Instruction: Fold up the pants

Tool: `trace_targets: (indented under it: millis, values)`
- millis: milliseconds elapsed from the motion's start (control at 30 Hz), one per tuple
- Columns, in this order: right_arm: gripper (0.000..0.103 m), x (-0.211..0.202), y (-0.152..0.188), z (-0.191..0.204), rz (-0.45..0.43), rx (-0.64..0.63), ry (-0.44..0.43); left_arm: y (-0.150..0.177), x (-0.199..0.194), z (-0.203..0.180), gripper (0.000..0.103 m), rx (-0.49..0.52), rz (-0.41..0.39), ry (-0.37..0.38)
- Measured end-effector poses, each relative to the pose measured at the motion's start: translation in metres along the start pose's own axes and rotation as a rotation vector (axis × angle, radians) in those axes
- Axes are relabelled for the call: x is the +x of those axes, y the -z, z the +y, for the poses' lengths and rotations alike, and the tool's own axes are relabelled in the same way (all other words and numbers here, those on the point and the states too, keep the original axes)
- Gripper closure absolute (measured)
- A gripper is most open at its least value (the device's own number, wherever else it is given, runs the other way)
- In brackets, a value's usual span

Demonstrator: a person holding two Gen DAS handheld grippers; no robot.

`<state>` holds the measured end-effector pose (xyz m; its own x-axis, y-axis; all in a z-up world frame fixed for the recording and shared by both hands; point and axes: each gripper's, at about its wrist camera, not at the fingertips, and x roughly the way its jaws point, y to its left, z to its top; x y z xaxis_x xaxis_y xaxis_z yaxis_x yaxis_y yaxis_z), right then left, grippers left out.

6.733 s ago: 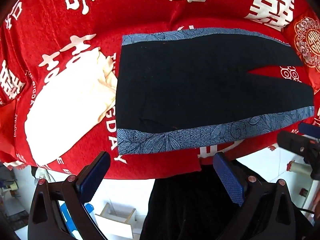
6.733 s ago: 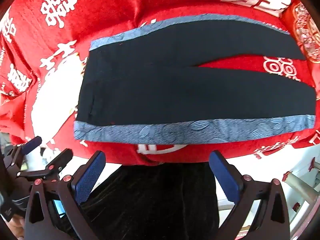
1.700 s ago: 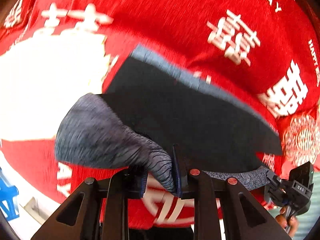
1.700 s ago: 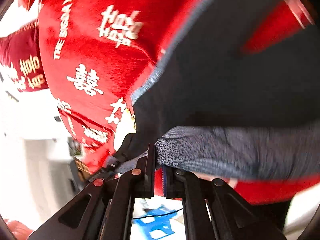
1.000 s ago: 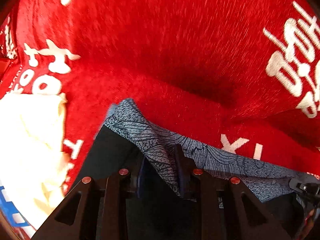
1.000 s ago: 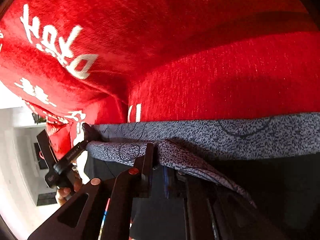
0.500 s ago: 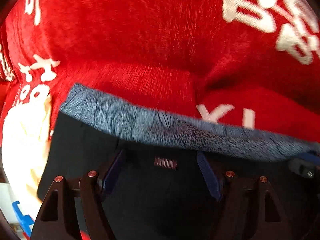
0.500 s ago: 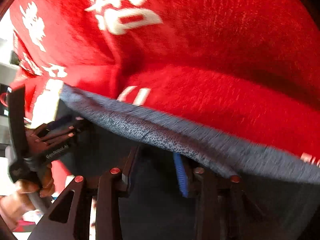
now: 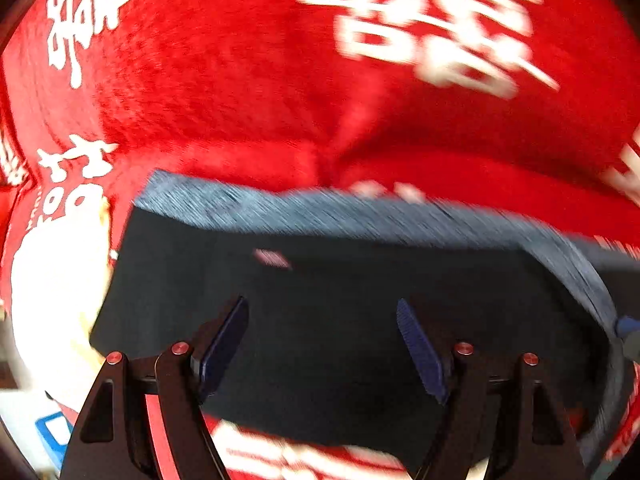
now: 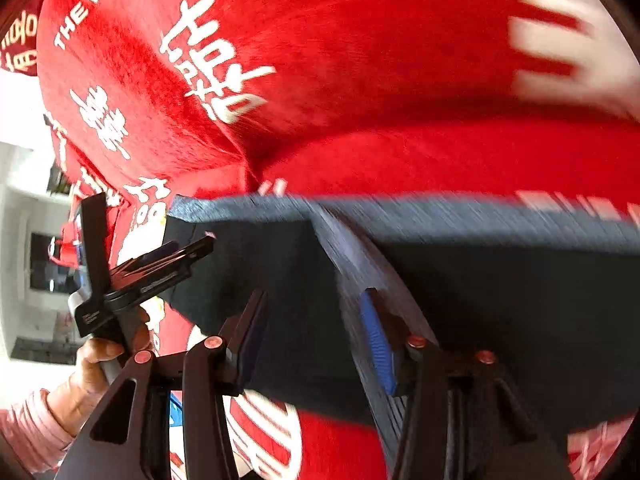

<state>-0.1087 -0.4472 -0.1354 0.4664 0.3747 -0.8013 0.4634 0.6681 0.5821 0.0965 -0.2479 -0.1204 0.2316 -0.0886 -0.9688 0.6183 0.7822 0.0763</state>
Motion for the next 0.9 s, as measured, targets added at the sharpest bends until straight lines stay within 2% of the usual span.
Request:
trace_targets:
  millis: [267, 433, 467, 633, 767, 900]
  values:
    - [0.047, -0.072, 0.131, -0.047, -0.084, 0.22, 0.128, 0.079, -0.031, -0.078, 0.025, 0.193, 0.055, 0.198]
    - [0.045, -0.091, 0.213, -0.068, -0.125, 0.354, 0.17, 0.126, -0.045, -0.128, 0.025, 0.309, 0.081, 0.261]
    - [0.045, -0.093, 0.236, -0.074, -0.125, 0.392, 0.181, 0.132, -0.047, -0.135, 0.025, 0.32, 0.086, 0.278]
    - [0.045, -0.086, 0.312, -0.093, -0.129, 0.503, 0.185, 0.154, -0.055, -0.178, 0.025, 0.347, 0.11, 0.359]
    - [0.045, -0.066, 0.346, -0.11, -0.104, 0.55, 0.167, 0.155, -0.046, -0.2, 0.025, 0.35, 0.127, 0.376]
    - [0.045, -0.059, 0.356, -0.119, -0.128, 0.559, 0.111, 0.158, -0.037, -0.213, 0.025, 0.347, 0.147, 0.376]
